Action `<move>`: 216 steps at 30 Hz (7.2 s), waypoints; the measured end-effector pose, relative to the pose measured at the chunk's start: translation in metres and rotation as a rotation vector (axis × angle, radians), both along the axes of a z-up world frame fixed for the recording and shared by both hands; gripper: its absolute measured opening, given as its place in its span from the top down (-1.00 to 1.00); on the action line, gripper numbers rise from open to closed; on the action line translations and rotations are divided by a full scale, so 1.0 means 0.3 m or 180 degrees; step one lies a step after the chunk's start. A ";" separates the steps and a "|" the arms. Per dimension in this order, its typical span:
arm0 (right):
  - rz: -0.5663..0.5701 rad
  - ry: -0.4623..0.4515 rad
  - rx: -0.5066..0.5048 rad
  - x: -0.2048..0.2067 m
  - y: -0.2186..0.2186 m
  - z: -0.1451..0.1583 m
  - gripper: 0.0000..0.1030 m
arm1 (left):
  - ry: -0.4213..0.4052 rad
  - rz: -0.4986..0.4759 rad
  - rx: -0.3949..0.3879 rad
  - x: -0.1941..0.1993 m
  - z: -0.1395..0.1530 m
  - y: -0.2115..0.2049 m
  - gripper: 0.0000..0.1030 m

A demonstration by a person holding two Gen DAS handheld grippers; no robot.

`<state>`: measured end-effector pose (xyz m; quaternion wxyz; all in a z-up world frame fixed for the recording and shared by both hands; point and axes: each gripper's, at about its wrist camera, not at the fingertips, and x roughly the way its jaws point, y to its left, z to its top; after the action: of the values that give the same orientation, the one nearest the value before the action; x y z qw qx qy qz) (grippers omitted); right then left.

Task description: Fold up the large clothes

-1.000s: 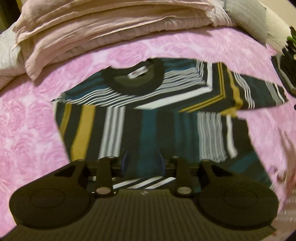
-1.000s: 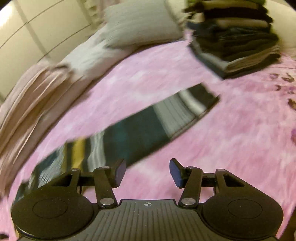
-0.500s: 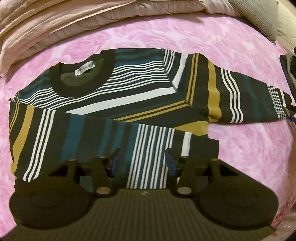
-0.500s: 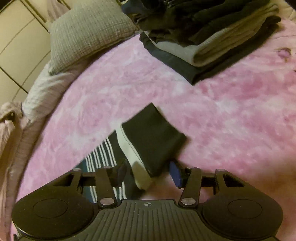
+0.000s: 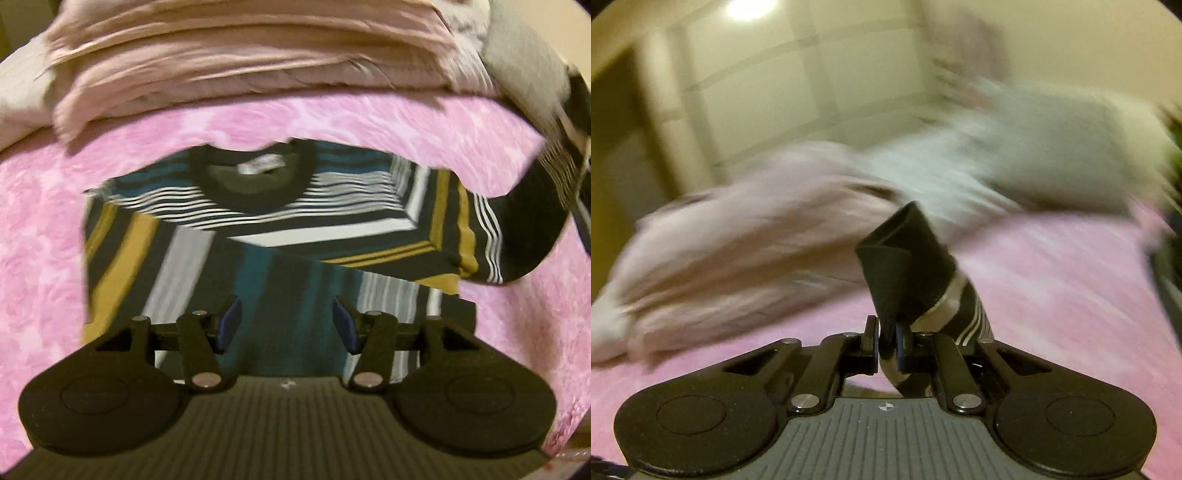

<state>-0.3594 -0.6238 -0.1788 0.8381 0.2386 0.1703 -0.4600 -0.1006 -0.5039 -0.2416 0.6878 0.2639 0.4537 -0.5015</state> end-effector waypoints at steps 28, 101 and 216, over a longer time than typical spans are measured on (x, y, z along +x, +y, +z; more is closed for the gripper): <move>0.0391 0.1281 0.0702 0.445 0.282 -0.439 -0.33 | 0.0115 -0.0040 -0.0338 0.674 -0.212 -0.056 0.26; 0.0747 0.0891 0.0920 0.356 0.032 -0.583 0.35 | -0.0263 -0.0157 -0.0128 0.668 -0.321 -0.034 0.91; 0.0998 0.1941 0.1375 0.145 1.015 -0.003 -0.37 | -0.0257 -0.0457 0.0195 -0.092 0.309 0.899 -0.27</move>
<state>-0.3160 -0.3192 -0.1797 0.7398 0.2330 0.5381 -0.3299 -0.1281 -0.2341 -0.1489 0.6594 0.3365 0.4207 -0.5243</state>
